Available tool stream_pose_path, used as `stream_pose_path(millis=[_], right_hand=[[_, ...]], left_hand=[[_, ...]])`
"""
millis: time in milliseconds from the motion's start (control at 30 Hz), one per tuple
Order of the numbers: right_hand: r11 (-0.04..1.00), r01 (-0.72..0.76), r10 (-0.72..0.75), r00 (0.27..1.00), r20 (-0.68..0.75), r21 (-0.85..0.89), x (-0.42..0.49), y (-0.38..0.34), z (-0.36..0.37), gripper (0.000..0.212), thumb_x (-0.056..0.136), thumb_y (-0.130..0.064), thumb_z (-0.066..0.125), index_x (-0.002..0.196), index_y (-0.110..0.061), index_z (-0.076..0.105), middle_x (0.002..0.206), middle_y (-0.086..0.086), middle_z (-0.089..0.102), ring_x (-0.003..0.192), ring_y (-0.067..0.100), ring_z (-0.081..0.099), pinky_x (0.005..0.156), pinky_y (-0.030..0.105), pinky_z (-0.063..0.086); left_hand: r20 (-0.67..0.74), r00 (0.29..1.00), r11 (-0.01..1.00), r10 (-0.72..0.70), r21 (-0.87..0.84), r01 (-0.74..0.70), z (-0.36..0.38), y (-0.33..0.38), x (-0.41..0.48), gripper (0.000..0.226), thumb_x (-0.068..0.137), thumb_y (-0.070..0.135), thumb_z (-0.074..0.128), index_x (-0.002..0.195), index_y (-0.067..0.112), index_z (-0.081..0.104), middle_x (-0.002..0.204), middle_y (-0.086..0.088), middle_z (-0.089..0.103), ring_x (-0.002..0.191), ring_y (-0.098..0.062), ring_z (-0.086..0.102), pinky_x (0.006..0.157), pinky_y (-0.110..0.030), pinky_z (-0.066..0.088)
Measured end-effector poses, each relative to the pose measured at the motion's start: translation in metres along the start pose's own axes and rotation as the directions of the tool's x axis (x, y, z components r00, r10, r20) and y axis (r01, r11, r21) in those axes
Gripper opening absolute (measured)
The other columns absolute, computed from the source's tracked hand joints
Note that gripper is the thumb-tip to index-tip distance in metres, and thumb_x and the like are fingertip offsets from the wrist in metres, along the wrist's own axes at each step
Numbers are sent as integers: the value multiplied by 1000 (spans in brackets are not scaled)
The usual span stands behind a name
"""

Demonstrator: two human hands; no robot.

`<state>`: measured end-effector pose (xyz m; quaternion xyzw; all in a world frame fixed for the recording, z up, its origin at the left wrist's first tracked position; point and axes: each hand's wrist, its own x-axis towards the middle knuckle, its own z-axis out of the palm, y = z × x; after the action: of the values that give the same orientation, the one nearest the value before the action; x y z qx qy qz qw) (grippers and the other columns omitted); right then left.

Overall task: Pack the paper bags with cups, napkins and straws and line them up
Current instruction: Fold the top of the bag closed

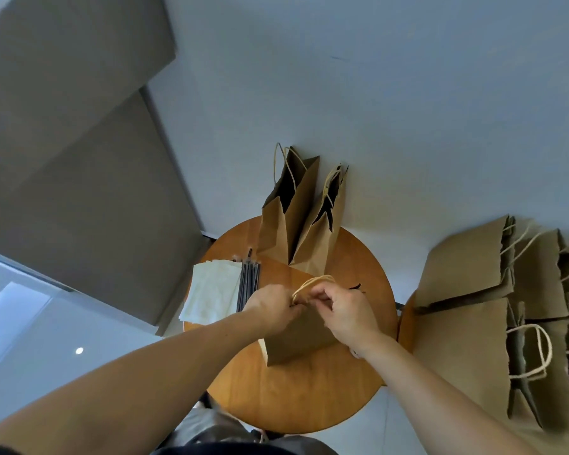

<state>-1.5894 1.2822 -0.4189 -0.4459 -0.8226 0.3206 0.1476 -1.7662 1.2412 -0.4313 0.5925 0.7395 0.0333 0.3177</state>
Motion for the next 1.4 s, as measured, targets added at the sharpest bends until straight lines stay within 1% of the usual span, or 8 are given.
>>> stream_pose_path(millis=[167, 300, 467, 700, 1000, 1200, 1267, 1400], right_hand=[[999, 21, -20, 999, 33, -46, 6, 0, 2, 14, 93, -31, 66, 107, -34, 69, 101, -19, 72, 93, 5, 68, 83, 20, 57], [989, 95, -92, 995, 30, -113, 9, 1, 2, 11, 94, -30, 65, 105, -30, 68, 97, -16, 73, 88, 7, 69, 75, 14, 53], [961, 165, -159, 986, 44, -223, 10, 7, 1, 11, 94, -31, 64, 104, -27, 69, 94, -10, 75, 82, 12, 71, 69, 24, 59], [943, 130, -92, 986, 137, -305, 15, 12, 4, 22, 99, -39, 53, 113, -27, 65, 104, -9, 73, 94, 12, 69, 80, 30, 57], [943, 131, -92, 986, 138, -306, 14, 10, 6, 16, 98, -36, 55, 111, -31, 64, 105, -11, 71, 94, 12, 68, 78, 27, 58], [943, 301, -311, 949, -54, -143, -7, 13, 4, 19, 95, -31, 62, 110, -23, 71, 111, -11, 72, 98, 6, 68, 83, 21, 58], [925, 358, -377, 904, -201, -123, -18, 21, 0, 19, 95, -35, 60, 102, -21, 72, 101, -9, 72, 86, 3, 68, 72, 17, 58], [974, 110, -169, 937, -306, -200, -19, 41, -16, 29, 91, -41, 62, 116, -25, 60, 113, -6, 60, 79, 0, 57, 63, 11, 52]], left_hand=[[-6, 1000, 999, 8, 33, -8, 4, 1, 1, 31, 100, 45, 48, 78, 26, 58, 65, 8, 52, 58, -7, 51, 51, -20, 41], [-16, 1000, 997, 27, 66, -26, 4, 0, 3, 38, 100, 47, 47, 65, 30, 49, 64, 8, 51, 56, -7, 48, 49, -22, 36], [-40, 998, 998, 56, 35, -55, 7, -1, 7, 41, 99, 46, 49, 60, 32, 45, 61, 10, 51, 55, -6, 49, 48, -23, 40], [-60, 994, 995, 90, -35, -92, 10, -5, 8, 30, 98, 41, 53, 71, 30, 53, 61, 14, 48, 56, -4, 47, 50, -20, 35], [-90, 994, 998, 62, -28, -64, 16, -7, -1, 43, 98, 45, 52, 58, 33, 43, 55, 14, 46, 51, -4, 48, 46, -16, 30], [-61, 996, 995, 65, -68, -69, 4, -12, -5, 21, 91, 41, 58, 71, 36, 53, 64, 16, 52, 66, -8, 58, 58, -21, 48], [-44, 997, 993, 57, -103, -62, 2, -21, -9, 6, 88, 41, 63, 94, 40, 63, 78, 21, 59, 76, -6, 62, 63, -15, 49], [-37, 999, 990, -9, -144, 4, 4, -46, -21, 47, 83, 42, 69, 128, 35, 57, 116, 18, 64, 100, -5, 62, 78, -15, 51]])
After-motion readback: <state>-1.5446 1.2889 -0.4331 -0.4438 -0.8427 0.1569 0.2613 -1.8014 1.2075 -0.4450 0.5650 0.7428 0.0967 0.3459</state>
